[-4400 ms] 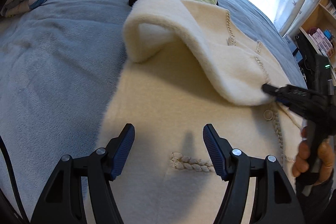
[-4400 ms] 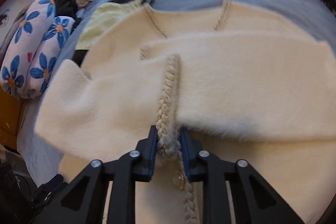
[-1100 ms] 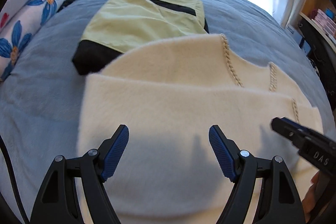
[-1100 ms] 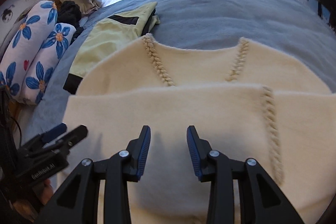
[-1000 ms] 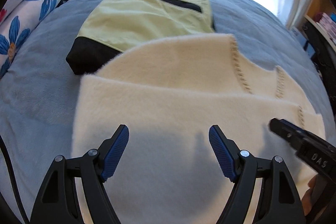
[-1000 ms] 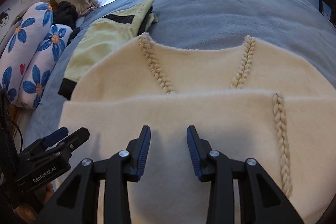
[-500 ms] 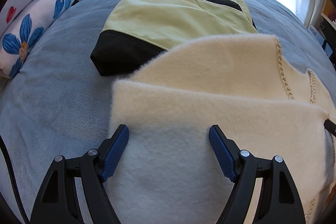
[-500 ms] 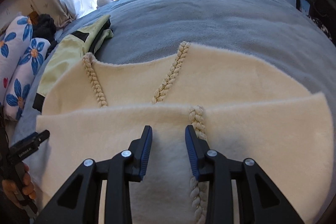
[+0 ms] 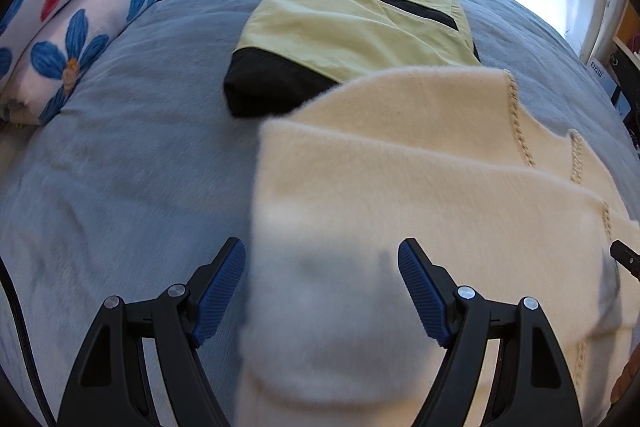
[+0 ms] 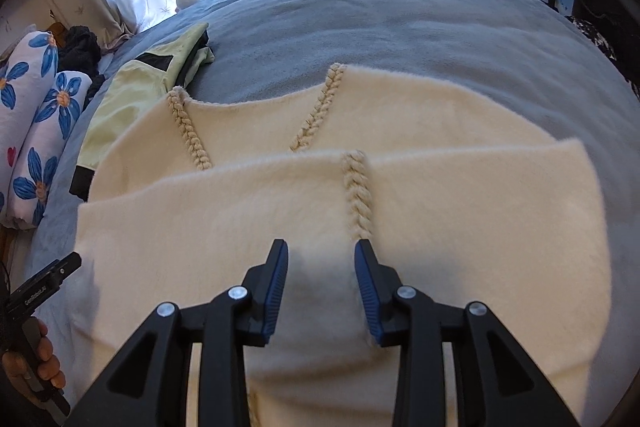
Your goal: Fold large clothes
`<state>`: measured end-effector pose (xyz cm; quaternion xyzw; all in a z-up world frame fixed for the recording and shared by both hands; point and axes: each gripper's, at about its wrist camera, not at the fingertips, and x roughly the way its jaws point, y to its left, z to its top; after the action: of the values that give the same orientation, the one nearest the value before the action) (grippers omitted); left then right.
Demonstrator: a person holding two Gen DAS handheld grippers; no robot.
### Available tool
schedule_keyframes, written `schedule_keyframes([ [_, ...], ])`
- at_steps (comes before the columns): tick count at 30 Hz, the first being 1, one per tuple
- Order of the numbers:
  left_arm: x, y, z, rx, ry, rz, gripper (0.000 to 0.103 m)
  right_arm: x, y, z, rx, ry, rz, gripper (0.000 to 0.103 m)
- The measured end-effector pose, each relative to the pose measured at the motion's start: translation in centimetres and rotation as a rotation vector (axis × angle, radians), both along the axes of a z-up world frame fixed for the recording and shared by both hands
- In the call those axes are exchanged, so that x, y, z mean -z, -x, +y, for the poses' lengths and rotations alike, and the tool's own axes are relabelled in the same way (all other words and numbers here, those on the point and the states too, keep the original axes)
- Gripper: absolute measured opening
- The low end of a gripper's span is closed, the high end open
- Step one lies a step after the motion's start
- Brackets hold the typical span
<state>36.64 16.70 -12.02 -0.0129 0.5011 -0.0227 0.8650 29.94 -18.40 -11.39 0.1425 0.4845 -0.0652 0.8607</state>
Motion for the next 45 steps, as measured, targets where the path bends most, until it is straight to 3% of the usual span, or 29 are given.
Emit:
schedule_keyframes([
  [18, -1.9, 14.7, 4.2, 0.043, -0.041, 0.010, 0.077, -0.2, 14.5, -2.2, 0.093, -0.005, 0.063, 0.035],
  [33, -7.1, 23.3, 8.4, 0.033, -0.016, -0.077, 0.077, -5.0, 23.8, -0.9, 0.060, 0.042, -0.055, 0.035],
  [36, -7.4, 24.6, 8.9, 0.035, -0.019, -0.078, 0.077, -6.1, 25.8, -0.5, 0.053, 0.059, -0.088, 0.036],
  [40, -7.7, 26.6, 9.5, 0.044, -0.018, -0.083, 0.077, -7.1, 28.1, -0.2, 0.043, 0.082, -0.120, 0.047],
  [45, -7.2, 28.6, 10.7, 0.037, -0.009, -0.071, 0.077, -7.8, 30.7, -0.3, 0.037, 0.094, -0.132, 0.047],
])
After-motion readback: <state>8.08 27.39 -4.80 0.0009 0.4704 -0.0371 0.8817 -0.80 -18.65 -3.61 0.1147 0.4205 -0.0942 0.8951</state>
